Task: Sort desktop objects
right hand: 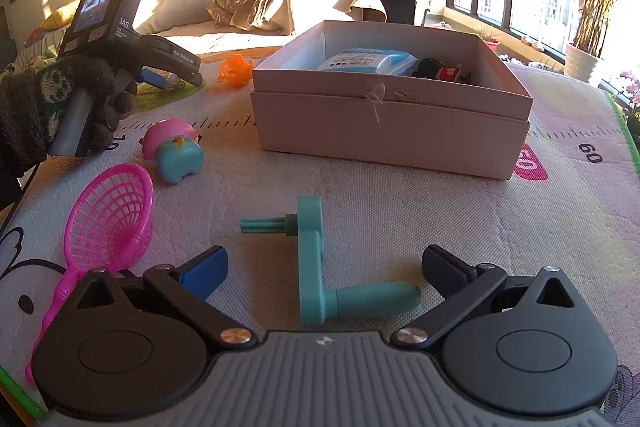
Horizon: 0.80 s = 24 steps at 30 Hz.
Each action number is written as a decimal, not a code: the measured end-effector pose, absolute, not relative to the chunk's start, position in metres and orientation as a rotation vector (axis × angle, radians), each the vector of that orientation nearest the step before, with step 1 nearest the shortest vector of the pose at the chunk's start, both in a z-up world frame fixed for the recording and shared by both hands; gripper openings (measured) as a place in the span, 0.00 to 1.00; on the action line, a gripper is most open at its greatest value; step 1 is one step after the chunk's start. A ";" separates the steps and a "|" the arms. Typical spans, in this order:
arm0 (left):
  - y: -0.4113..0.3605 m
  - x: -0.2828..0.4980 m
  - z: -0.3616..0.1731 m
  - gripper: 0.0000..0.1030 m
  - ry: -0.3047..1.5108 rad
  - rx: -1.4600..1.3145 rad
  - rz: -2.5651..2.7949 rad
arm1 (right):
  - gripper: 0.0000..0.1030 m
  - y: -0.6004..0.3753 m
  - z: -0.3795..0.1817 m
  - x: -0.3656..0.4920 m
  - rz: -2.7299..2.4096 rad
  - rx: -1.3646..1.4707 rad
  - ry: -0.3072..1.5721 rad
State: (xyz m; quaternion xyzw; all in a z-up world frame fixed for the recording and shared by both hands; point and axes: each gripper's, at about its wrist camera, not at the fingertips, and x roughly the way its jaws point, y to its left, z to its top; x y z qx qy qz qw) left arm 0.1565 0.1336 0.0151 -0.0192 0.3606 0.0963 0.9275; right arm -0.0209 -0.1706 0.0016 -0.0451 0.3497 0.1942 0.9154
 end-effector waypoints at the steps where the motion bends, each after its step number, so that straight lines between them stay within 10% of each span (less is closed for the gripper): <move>1: 0.131 0.152 0.017 0.40 0.741 -0.032 0.181 | 1.00 -0.171 0.002 -0.021 0.400 -0.093 0.720; 11: 0.074 0.036 0.019 0.42 0.791 -0.073 -0.254 | 1.00 -0.168 0.002 -0.021 0.393 -0.106 0.721; 16: 0.074 -0.007 0.036 0.83 0.724 -0.059 -0.261 | 1.00 -0.165 0.013 -0.022 0.360 -0.135 0.701; 20: 0.068 -0.028 0.038 0.94 0.645 0.053 -0.207 | 1.00 -0.154 0.073 -0.020 0.450 -0.124 0.584; 24: 0.076 -0.024 0.020 0.94 0.668 0.001 -0.158 | 0.67 -0.125 0.120 0.028 0.523 -0.045 0.679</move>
